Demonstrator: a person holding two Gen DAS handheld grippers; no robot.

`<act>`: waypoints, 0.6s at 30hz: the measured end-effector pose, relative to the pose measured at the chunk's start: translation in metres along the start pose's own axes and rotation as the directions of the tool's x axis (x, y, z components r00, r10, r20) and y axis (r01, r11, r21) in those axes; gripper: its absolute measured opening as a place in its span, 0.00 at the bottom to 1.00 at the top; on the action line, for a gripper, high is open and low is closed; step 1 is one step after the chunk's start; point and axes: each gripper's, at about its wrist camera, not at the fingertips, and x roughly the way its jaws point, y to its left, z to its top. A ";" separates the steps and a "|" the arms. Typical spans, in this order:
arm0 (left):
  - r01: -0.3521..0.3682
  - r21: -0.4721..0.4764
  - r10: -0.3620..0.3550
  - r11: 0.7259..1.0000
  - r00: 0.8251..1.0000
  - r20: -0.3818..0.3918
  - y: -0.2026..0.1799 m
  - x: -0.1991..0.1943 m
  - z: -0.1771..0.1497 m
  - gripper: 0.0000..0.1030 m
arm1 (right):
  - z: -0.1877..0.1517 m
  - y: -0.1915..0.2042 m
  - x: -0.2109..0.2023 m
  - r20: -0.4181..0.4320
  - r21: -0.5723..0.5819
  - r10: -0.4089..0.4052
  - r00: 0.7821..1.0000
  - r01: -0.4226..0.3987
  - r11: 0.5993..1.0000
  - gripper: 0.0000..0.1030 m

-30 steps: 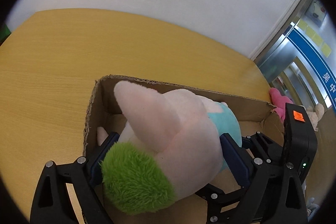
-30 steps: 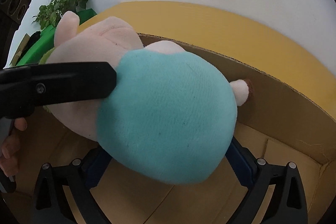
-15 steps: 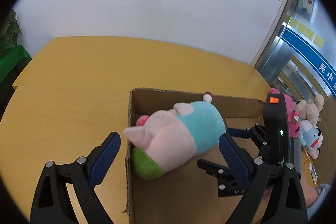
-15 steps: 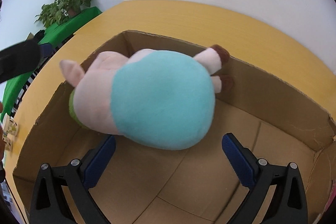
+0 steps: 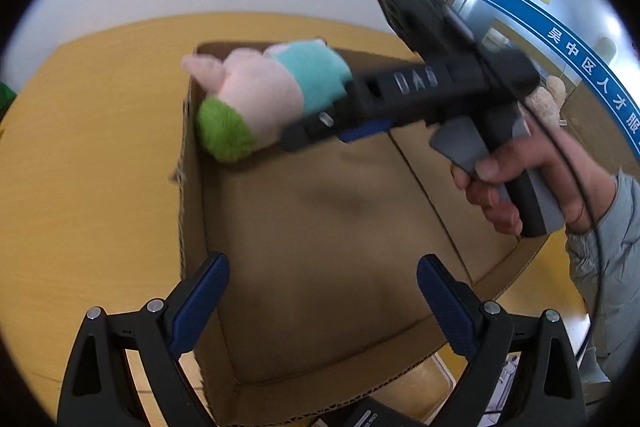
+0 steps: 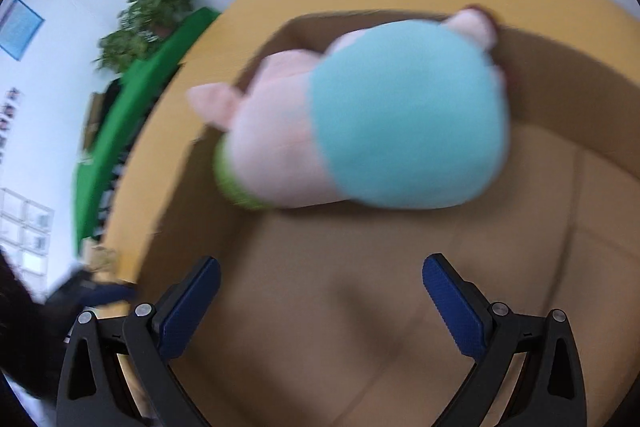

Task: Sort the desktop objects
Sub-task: 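Lower the pig plush into the box and open both tools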

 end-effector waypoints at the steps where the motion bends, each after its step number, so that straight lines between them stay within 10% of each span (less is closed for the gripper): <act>1: 0.005 0.012 -0.005 1.000 1.000 0.028 -0.001 -0.001 -0.003 0.92 | 0.004 0.008 0.007 -0.022 -0.007 0.020 1.000 -0.020 1.000 1.00; 18: 0.009 -0.013 -0.009 1.000 0.999 0.042 -0.007 -0.002 -0.013 0.92 | 0.055 -0.016 0.058 0.221 0.273 0.076 0.972 -0.136 0.952 0.89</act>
